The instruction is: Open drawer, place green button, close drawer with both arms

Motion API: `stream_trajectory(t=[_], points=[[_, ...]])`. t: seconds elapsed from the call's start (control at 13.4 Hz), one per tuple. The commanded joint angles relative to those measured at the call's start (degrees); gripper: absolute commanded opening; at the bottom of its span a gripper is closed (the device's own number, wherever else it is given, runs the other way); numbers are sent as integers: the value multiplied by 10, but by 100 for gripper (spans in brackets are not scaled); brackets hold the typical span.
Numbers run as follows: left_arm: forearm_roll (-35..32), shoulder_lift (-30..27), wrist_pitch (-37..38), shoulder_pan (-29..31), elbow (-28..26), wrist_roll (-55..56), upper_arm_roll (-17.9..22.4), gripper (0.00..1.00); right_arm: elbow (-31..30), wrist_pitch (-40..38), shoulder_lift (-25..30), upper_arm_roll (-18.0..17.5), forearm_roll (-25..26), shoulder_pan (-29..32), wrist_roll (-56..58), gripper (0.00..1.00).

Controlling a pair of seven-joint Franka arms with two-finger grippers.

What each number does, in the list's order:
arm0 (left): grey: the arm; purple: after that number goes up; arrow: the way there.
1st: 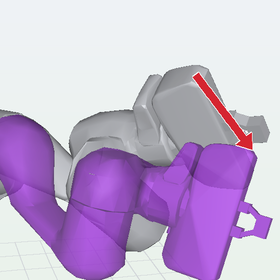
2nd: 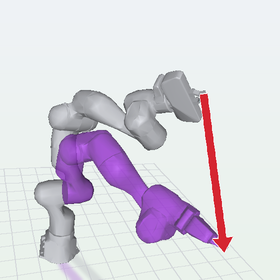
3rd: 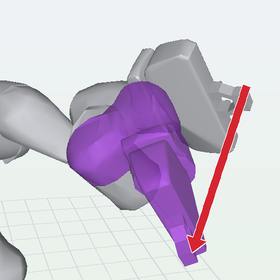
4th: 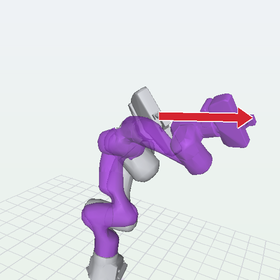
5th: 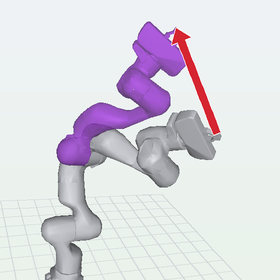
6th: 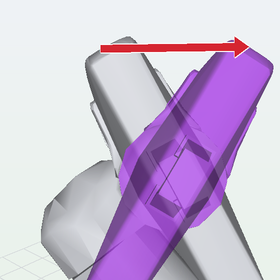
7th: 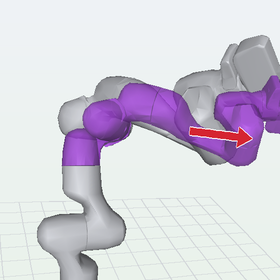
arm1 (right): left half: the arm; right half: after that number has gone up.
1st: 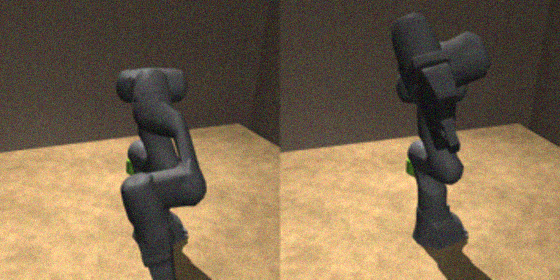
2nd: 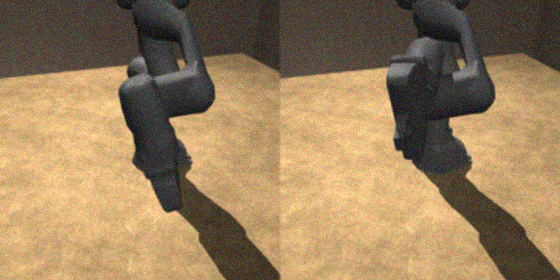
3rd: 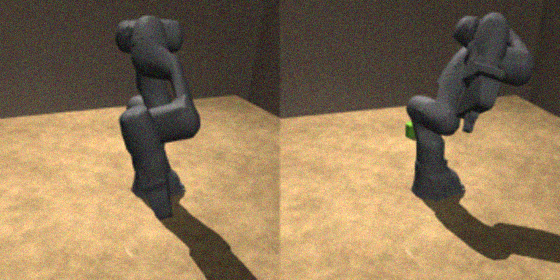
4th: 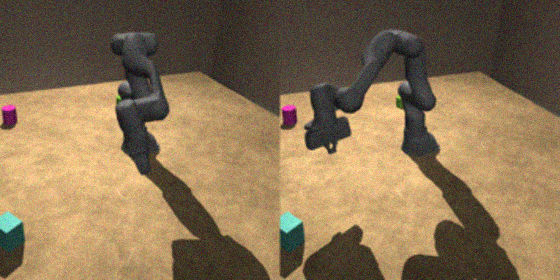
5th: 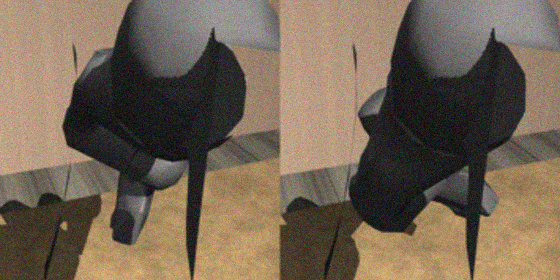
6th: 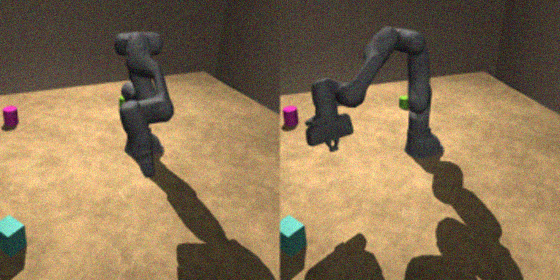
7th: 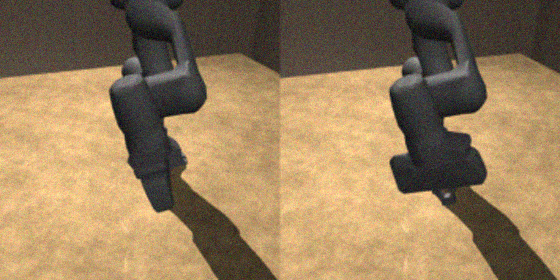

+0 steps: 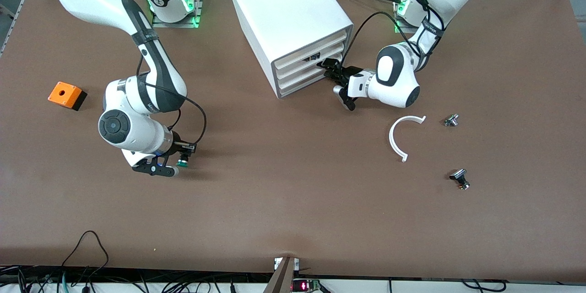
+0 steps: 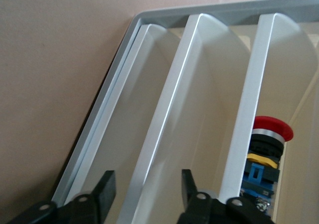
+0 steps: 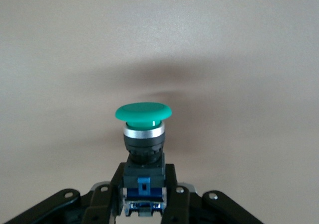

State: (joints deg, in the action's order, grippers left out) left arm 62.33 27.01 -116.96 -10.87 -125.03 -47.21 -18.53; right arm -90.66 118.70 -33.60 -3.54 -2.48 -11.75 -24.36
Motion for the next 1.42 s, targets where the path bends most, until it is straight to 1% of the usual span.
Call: stream_trajectory(t=[0.0, 0.07, 0.15, 0.3, 0.45, 0.67, 0.82, 1.04, 1.19, 1.34], points=[[20, 0, -8, -5, -7, -18, -3, 15, 60, -76, -4, 2, -11, -14, -63, 0], [20, 0, -6, -5, -5, -30, -3, 0, 74, -95, -4, 2, -11, -21, -81, 0], [19, 1, -6, -3, -2, -55, -2, 0, 89, -115, -4, 2, -11, -27, -101, 0], [16, 6, -6, 1, 7, -66, -1, 0, 125, -158, -5, 1, -16, -41, -143, 0], [13, 5, -5, 2, 10, -62, 3, 0, 153, -185, -4, 1, -44, -46, -164, 0], [8, 6, -2, 24, 32, -62, 7, 0, 197, -215, -2, 1, -66, -55, -213, 0], [-46, 20, 0, 44, 68, -57, 7, 0, 226, -233, -1, 1, -67, -68, -259, 0], [-101, 49, 8, 83, 115, -55, 7, 0, 240, -241, 15, -1, -68, -85, -328, 0], [-111, 72, 22, 104, 156, -55, 7, 0, 240, -242, 31, -4, -67, -109, -385, 0], [-134, 102, 25, 124, 200, -55, 7, 0, 244, -235, 31, -15, -67, -138, -468, 0]])
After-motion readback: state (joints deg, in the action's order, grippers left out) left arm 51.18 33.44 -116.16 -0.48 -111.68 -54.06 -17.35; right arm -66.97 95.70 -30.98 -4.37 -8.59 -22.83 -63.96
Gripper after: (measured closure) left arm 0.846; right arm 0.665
